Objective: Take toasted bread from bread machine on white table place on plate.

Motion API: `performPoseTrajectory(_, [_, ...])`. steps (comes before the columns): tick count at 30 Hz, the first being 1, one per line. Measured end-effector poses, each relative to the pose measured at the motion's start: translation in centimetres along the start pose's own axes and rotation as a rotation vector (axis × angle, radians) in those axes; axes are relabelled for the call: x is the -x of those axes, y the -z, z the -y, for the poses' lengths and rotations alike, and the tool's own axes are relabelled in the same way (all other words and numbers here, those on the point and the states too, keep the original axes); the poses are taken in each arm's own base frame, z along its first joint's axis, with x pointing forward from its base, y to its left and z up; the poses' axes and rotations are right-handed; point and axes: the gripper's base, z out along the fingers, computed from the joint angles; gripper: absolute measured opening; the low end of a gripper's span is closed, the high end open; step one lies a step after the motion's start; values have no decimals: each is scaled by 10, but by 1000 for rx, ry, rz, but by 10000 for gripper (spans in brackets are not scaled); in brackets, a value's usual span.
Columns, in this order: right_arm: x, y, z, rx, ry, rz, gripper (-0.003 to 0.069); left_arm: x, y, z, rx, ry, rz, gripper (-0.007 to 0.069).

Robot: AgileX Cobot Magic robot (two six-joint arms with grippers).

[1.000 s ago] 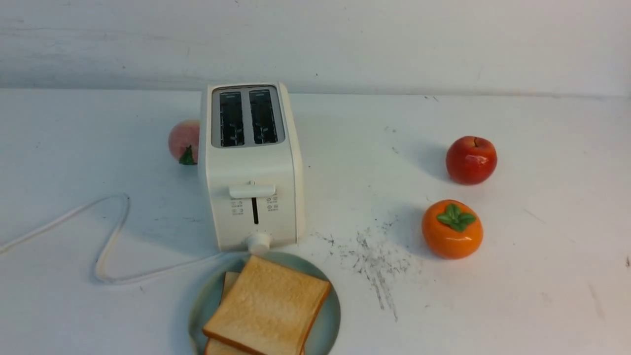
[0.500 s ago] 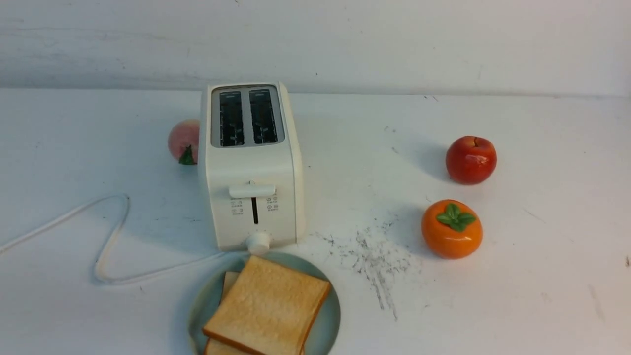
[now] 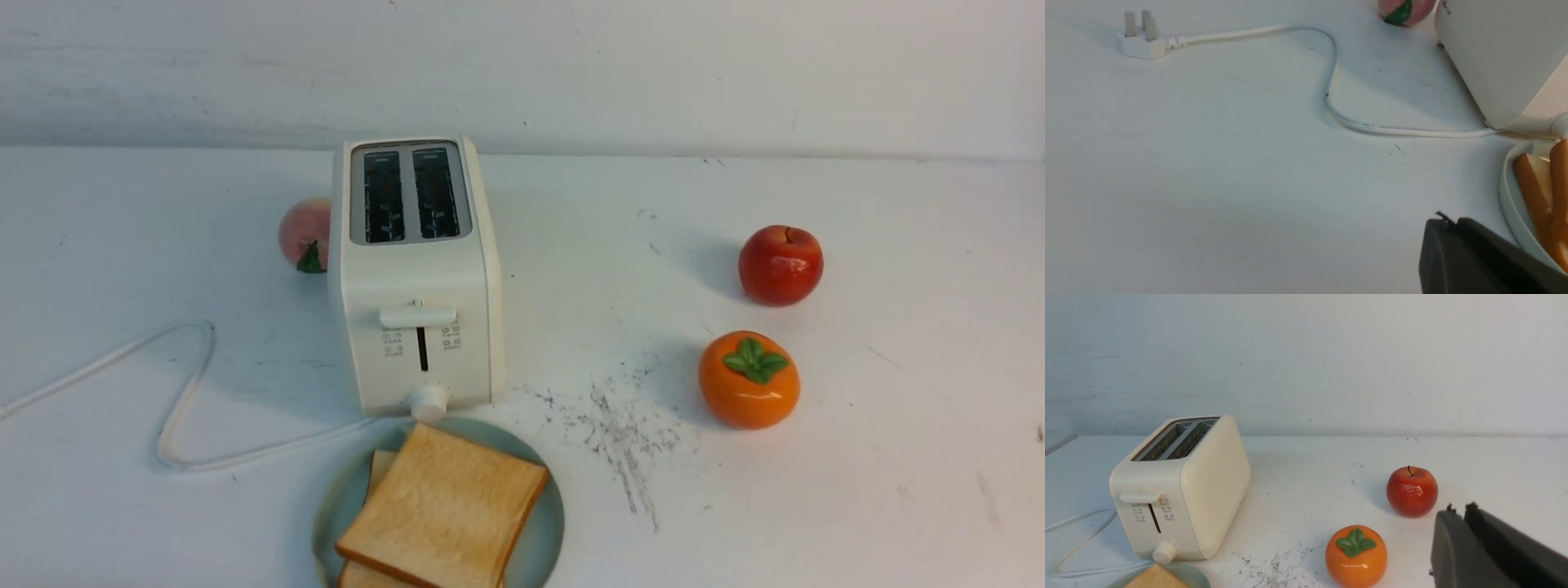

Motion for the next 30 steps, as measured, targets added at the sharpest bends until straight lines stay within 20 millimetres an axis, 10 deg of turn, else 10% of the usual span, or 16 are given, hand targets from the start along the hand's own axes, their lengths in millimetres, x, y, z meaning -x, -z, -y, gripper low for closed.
performPoseTrajectory(30, [-1,0,-7,78,-81,-16,78,0,0,0,2,0,-4,36])
